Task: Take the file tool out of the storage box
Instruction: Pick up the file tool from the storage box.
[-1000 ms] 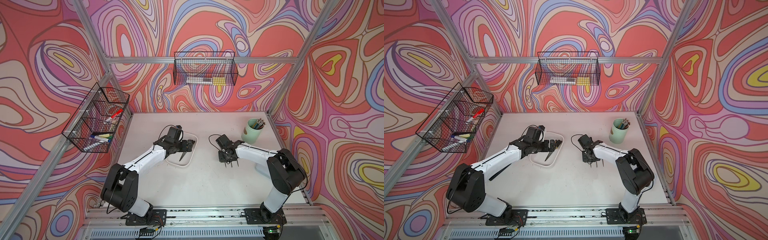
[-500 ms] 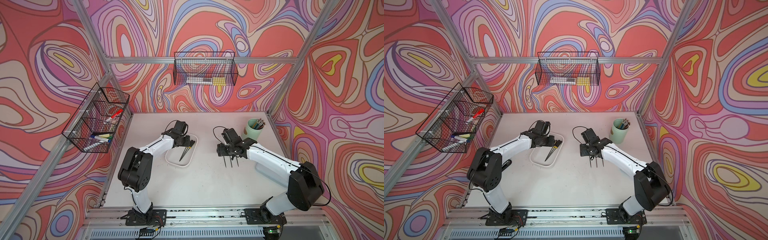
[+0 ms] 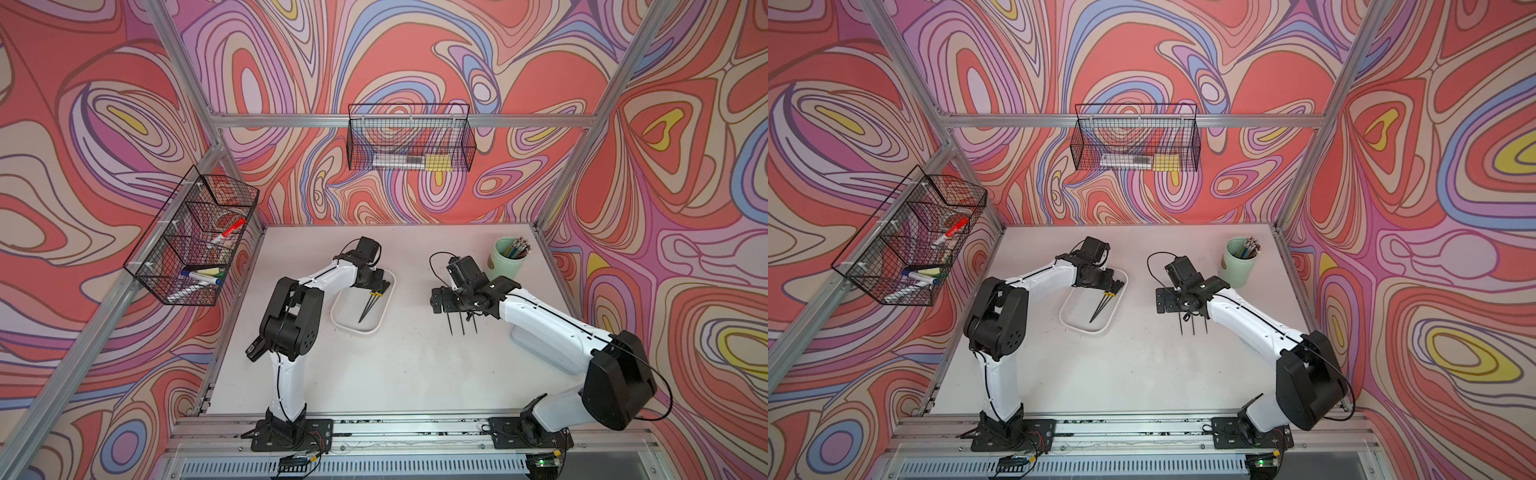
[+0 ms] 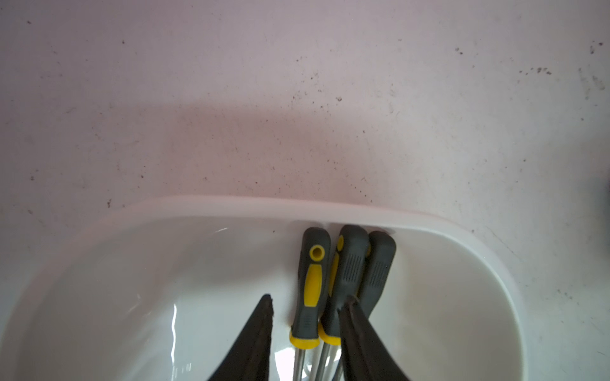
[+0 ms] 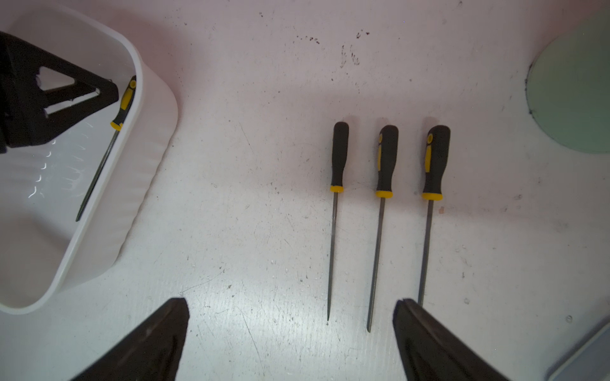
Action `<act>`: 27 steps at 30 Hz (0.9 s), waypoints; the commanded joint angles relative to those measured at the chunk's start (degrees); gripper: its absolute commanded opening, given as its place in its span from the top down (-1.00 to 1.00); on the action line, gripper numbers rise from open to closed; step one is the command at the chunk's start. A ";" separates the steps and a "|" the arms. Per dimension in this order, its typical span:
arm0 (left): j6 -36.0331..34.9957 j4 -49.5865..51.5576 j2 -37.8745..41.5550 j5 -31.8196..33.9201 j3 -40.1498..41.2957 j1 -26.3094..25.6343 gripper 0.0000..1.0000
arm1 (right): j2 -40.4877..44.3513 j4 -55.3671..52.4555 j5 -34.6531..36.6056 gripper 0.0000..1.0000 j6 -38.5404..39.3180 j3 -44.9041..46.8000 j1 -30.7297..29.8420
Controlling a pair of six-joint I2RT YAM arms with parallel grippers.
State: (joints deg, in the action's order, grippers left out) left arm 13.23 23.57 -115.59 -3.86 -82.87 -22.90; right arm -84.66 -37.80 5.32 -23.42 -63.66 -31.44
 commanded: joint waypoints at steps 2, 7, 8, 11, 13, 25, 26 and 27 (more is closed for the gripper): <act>-1.57 3.37 -1.77 0.61 -1.91 0.22 0.27 | 0.78 1.09 -0.06 -0.96 0.46 1.25 0.24; -1.33 4.77 -3.21 1.13 -3.13 0.22 0.37 | 1.00 1.40 0.08 -0.96 1.00 1.77 0.24; -1.28 4.90 -3.37 1.00 -3.17 0.22 0.37 | 1.08 1.55 0.10 -0.96 1.16 1.94 0.24; -1.28 5.16 -3.92 0.17 -3.35 0.22 0.37 | 1.11 1.82 0.12 -0.97 1.27 2.26 0.24; -1.19 5.25 -4.20 -0.56 -3.35 0.22 0.37 | 1.01 2.14 0.05 -0.96 1.32 2.66 0.24; -1.11 5.37 -5.86 -0.56 -3.85 0.18 0.33 | 2.24 2.78 0.30 -0.97 1.11 4.46 0.19; -1.11 5.45 -5.96 -0.46 -4.00 0.13 0.34 | 2.30 2.82 0.34 -0.96 1.14 4.56 0.24; -1.11 5.44 -6.13 -0.34 -4.13 0.13 0.34 | 2.51 2.89 0.37 -0.96 1.11 4.60 0.24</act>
State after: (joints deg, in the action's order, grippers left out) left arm 12.82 27.09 -120.18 -4.40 -85.62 -22.90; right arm -84.05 -35.64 5.13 -22.55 -59.79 -31.44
